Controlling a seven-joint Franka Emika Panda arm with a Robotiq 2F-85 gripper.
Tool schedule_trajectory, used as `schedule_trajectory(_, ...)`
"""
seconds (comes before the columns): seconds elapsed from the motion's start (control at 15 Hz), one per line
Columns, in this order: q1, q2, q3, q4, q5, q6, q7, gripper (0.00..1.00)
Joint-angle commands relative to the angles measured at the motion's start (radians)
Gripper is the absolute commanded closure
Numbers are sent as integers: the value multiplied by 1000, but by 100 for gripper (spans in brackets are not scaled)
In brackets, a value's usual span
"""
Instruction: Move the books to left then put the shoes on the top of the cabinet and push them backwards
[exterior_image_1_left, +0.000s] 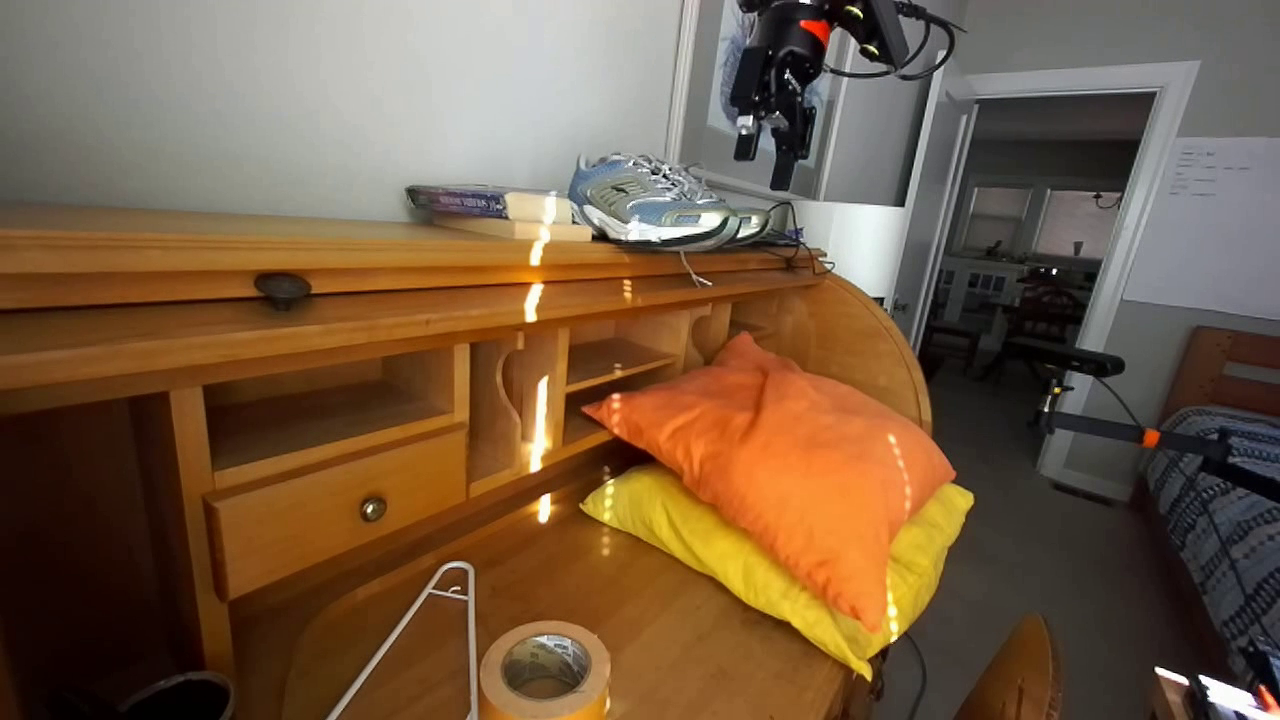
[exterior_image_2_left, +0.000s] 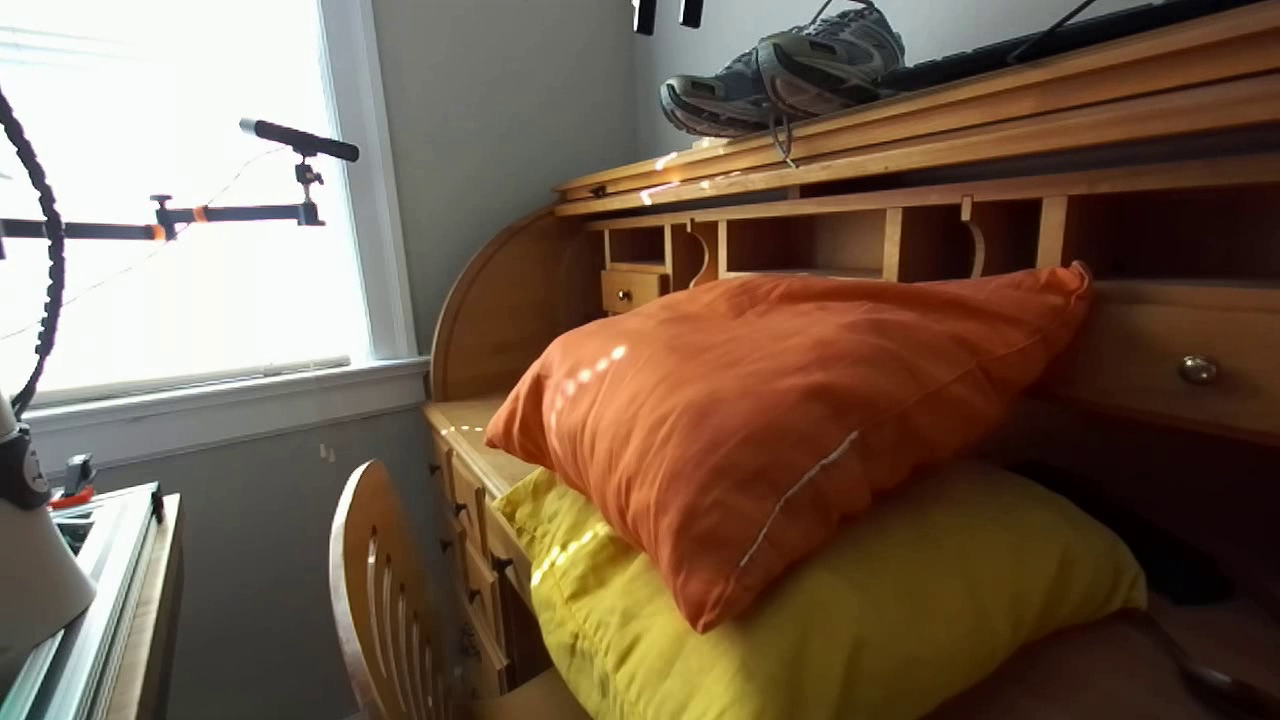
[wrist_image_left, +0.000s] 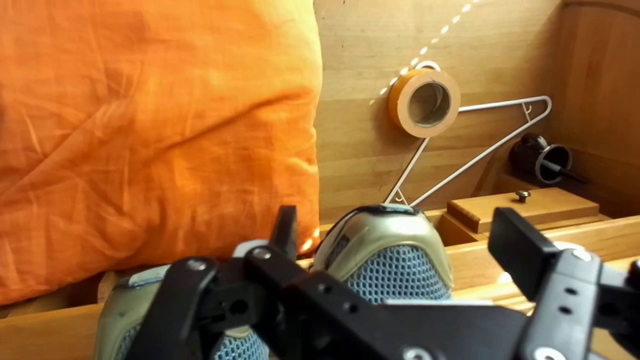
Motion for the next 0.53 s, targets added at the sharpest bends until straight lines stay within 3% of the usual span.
schedule_trajectory(0.0,1,-50,5,-77,0,-15,-36,34)
schedule_trajectory(0.47,0,-38,15,-92,-4,-101,-108,89)
